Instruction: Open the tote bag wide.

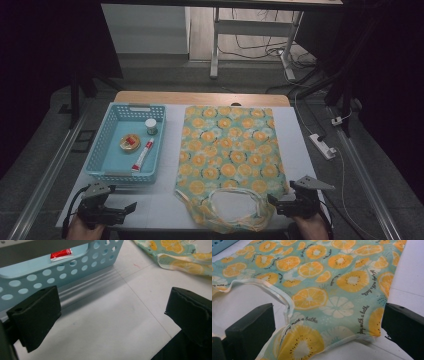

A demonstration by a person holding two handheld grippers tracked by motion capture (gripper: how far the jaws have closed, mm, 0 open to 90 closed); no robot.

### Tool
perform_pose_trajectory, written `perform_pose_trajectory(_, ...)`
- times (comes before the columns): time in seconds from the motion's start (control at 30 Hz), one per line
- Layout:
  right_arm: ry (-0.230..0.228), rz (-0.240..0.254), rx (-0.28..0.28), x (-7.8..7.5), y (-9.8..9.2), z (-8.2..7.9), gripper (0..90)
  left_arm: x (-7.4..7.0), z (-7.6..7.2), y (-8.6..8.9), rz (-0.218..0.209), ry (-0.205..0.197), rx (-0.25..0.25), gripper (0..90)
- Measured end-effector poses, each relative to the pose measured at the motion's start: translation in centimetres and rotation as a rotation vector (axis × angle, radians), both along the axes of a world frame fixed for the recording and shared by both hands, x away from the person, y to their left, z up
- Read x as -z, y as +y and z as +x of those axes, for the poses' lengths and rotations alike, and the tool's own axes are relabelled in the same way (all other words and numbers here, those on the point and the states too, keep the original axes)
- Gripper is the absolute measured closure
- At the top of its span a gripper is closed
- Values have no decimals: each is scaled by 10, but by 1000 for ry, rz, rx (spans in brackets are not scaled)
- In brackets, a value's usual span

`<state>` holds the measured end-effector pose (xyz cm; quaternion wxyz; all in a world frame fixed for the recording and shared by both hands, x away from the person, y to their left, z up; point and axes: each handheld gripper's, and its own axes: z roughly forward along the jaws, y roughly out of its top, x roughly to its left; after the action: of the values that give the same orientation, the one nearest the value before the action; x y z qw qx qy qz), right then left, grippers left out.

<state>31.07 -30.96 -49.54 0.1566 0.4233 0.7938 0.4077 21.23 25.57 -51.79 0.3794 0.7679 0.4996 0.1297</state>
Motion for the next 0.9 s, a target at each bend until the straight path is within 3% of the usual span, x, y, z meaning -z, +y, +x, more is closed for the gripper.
perform_pose_trajectory(0.9,33,-13,-29,1,2,3,0,1,3,-1,11,19,-4,16)
